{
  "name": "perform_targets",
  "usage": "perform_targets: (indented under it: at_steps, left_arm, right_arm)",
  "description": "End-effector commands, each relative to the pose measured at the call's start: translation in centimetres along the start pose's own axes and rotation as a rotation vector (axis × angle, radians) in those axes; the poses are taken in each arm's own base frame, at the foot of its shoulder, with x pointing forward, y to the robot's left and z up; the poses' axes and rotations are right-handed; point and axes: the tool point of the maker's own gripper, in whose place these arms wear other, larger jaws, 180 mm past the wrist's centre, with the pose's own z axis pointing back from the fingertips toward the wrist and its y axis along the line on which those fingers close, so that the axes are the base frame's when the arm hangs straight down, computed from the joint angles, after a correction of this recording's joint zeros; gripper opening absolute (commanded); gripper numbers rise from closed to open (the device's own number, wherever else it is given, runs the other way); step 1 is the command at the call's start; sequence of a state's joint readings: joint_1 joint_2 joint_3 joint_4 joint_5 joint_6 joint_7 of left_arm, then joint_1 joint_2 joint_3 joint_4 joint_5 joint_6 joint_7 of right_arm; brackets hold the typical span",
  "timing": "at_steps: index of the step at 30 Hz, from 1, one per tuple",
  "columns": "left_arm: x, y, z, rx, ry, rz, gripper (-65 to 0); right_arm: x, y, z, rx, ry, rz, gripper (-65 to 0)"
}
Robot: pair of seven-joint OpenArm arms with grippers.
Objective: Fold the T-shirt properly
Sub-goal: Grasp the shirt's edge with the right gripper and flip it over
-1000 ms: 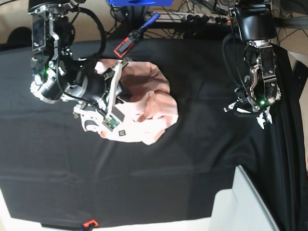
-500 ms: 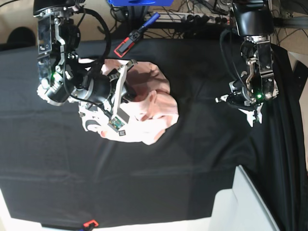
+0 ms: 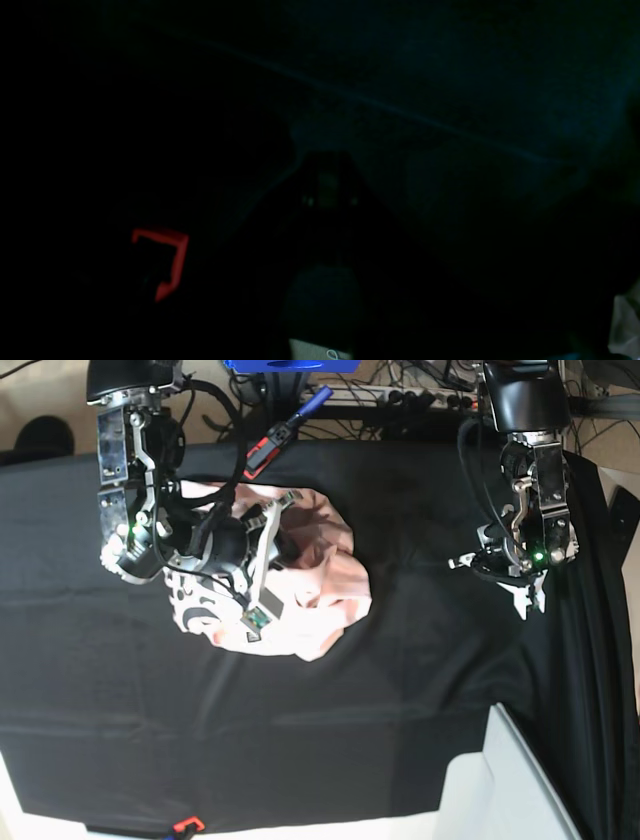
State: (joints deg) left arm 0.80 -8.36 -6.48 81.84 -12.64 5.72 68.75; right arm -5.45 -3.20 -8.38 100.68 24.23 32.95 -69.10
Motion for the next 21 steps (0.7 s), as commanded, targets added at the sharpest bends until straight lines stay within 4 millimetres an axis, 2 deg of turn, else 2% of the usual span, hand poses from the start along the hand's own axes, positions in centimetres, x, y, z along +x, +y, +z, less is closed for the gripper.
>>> perform_targets:
  at_steps: [1,5,8,12,13,17,21]
  left_arm:
    - [1.4,0.3,0.5,0.004,-0.039,-0.002,-65.0]
    - [1.1,0.3,0.4,0.006,-0.033,-0.003,-65.0]
    - [1.1,0.3,0.4,0.006,-0.033,-0.003,-65.0]
    - [0.6,0.5,0.3,0.009,-0.025,-0.005,-65.0]
    - [0.6,0.6,0.3,0.011,-0.025,-0.006,-65.0]
    - [0.5,0.6,0.3,0.011,-0.024,-0.007,-65.0]
    - [0.6,0.5,0.4,0.009,-0.030,-0.011,-65.0]
  right_arm:
    - [2.2,0.2,0.4,0.011,-0.077,0.016,-64.7]
    - [3.7,0.3,0.3,0.016,-0.112,0.018,-63.8]
    - [3.8,-0.2,-0.4,0.025,-0.098,0.009,-54.3]
    - [3.0,-2.0,-0.6,0.008,-0.095,-0.077,-41.4]
    - [3.0,-2.5,-0.4,0.001,-0.106,-0.100,-39.0]
    - [5.3,-3.6,1.4,0.049,-0.220,-0.160,-31.0]
    - [7.5,-5.6,3.8,0.055,-0.300,-0.129,-30.5]
